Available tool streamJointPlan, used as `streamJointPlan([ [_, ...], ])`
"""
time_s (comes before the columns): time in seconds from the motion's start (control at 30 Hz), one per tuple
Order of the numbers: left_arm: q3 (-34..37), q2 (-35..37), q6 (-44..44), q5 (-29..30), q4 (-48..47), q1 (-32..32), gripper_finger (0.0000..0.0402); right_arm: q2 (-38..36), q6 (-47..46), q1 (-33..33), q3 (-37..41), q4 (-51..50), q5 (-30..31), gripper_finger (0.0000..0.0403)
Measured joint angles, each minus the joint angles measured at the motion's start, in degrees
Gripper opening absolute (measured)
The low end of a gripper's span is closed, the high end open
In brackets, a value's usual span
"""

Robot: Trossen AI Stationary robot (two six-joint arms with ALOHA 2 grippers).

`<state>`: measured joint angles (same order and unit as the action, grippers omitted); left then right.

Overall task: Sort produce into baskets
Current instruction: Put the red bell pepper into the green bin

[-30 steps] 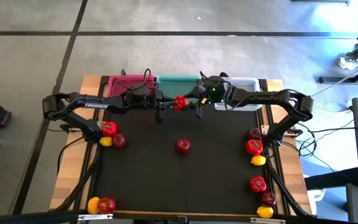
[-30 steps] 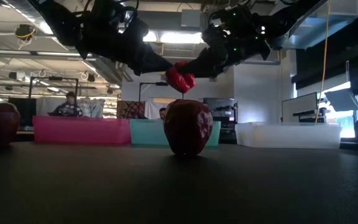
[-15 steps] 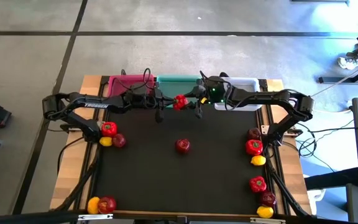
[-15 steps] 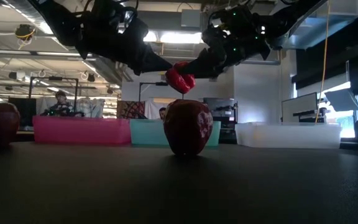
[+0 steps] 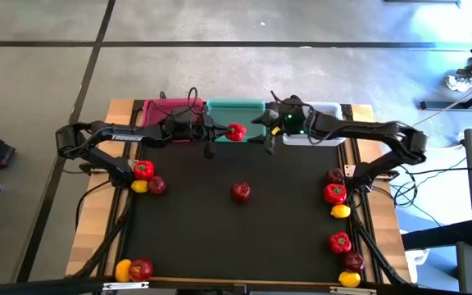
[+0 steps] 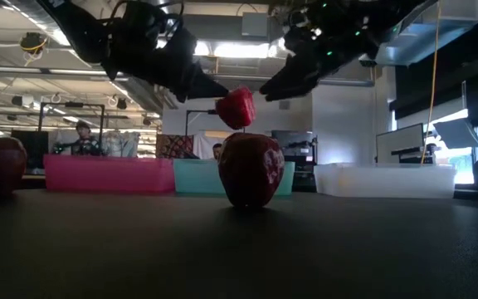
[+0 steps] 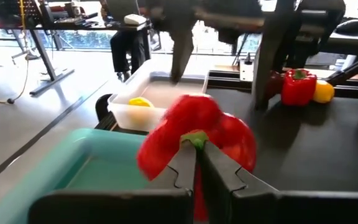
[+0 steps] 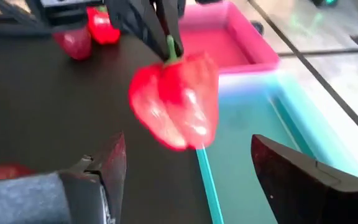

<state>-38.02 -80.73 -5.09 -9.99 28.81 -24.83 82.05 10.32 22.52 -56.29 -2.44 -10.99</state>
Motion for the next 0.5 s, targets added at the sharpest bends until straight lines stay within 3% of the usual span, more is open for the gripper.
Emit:
streamJointPlan([
  [0.17, -0.16, 0.0, -1.26, 1.05, -0.8, -1.69, 0.0003, -4.82, -0.8, 0.0, -0.04, -13.41, 1.34, 0.0268],
  [0.33, -5.19, 0.0, -4.28, 4.63, -11.98, -4.13, 0.0003, -4.91, -4.49, -0.03, 0.04, -23.29, -0.16, 0.0258],
  [0.5, -11.28, -0.02, -5.5, 6.88, -23.07, -6.91, 0.0003, -4.3, -5.94, -1.33, 2.96, -22.19, -0.65, 0.0253],
])
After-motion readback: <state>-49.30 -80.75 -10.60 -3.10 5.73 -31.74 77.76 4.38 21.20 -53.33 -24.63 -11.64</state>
